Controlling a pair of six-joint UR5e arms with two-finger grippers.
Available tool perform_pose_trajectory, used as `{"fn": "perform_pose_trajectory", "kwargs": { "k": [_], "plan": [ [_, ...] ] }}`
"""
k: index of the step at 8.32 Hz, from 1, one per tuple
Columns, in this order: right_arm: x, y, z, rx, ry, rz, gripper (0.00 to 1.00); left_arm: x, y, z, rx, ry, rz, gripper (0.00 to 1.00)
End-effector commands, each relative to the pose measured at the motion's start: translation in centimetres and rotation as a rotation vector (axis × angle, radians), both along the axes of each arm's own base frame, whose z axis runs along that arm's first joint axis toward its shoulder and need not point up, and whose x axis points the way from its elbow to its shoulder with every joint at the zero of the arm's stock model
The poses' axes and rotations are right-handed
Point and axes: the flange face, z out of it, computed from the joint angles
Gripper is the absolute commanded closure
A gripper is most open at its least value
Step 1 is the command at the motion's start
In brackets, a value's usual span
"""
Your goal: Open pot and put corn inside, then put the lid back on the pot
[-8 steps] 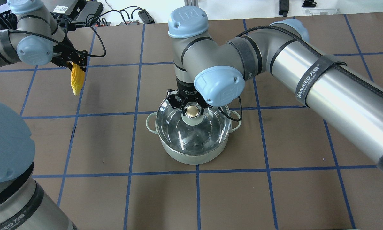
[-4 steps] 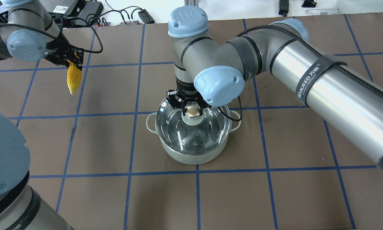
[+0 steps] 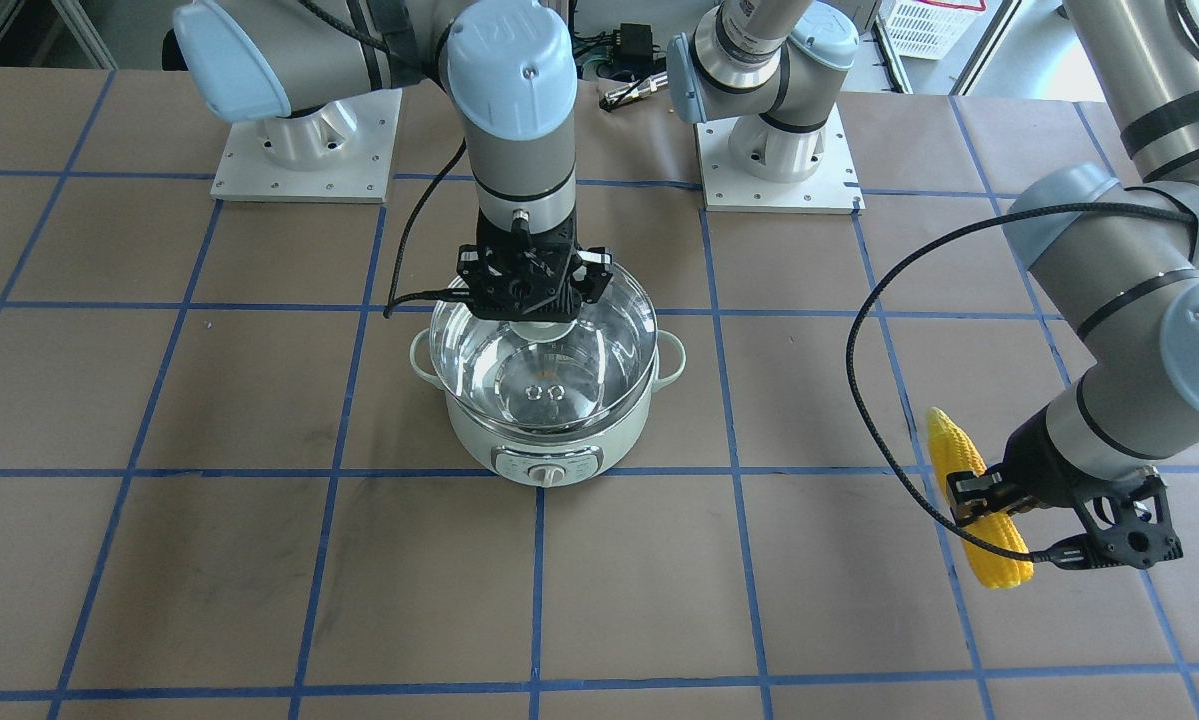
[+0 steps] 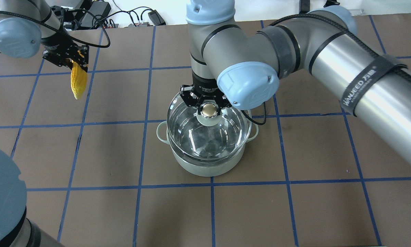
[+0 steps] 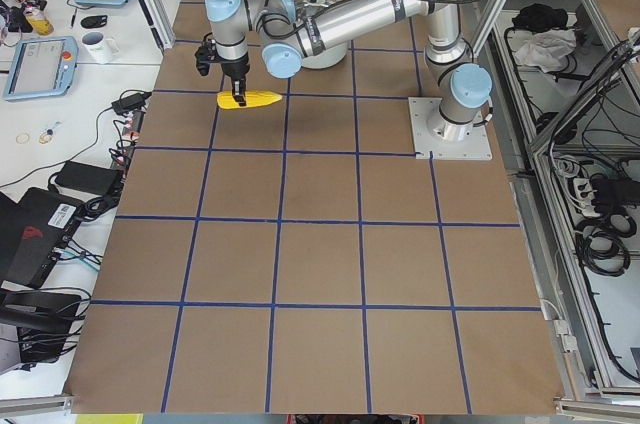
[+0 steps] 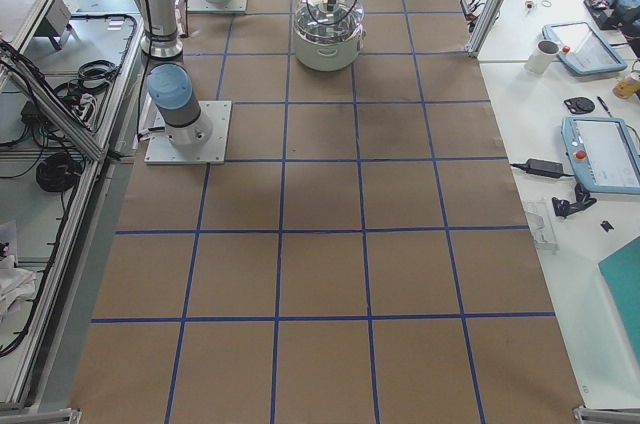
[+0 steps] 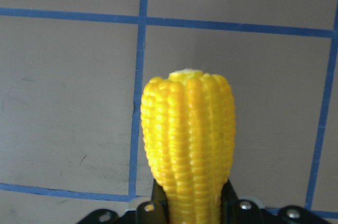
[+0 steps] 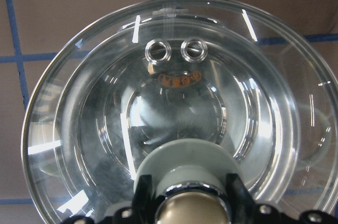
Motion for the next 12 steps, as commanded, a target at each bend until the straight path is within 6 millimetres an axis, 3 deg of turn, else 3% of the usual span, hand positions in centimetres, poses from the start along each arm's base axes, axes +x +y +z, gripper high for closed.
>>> {"fn": "perform_pose_trajectory", "kwargs": {
  "k": [1, 2, 5, 6, 7, 8, 10, 12],
  "plan": [
    [-6.9, 0.7, 6.6, -0.037, 0.033, -0.09, 0.66, -6.7, 1.0, 2.1, -0.012, 0.005, 0.038, 1.0],
    [-10.2, 0.7, 8.8, -0.045, 0.034, -0.124, 0.68, -10.1, 1.7, 2.9, -0.02, 0.006, 0.008, 1.0],
    [-20.5, 0.0, 11.8, -0.022, 0.043, -0.076, 0.73, -20.4, 5.4, 5.7, -0.024, 0.008, -0.069, 1.0],
    [-22.7, 0.1, 12.3, -0.018, 0.044, -0.087, 0.76, -21.8, 6.5, 6.7, -0.032, -0.004, -0.096, 1.0],
    [-23.1, 0.4, 12.1, 0.008, 0.043, -0.089, 0.82, -22.3, 7.2, 7.6, -0.042, 0.006, -0.105, 1.0],
    [-23.1, 0.5, 12.0, 0.018, 0.043, -0.089, 0.83, -23.6, 7.9, 7.3, -0.023, 0.015, -0.108, 1.0],
    [-23.0, 0.6, 12.0, 0.019, 0.034, -0.088, 0.84, -28.7, 10.7, 7.6, -0.008, 0.074, -0.159, 1.0],
    [-23.0, 0.6, 12.0, 0.021, 0.035, -0.088, 0.84, -33.1, 13.2, 6.1, 0.026, 0.077, -0.168, 1.0]
  ]
}}
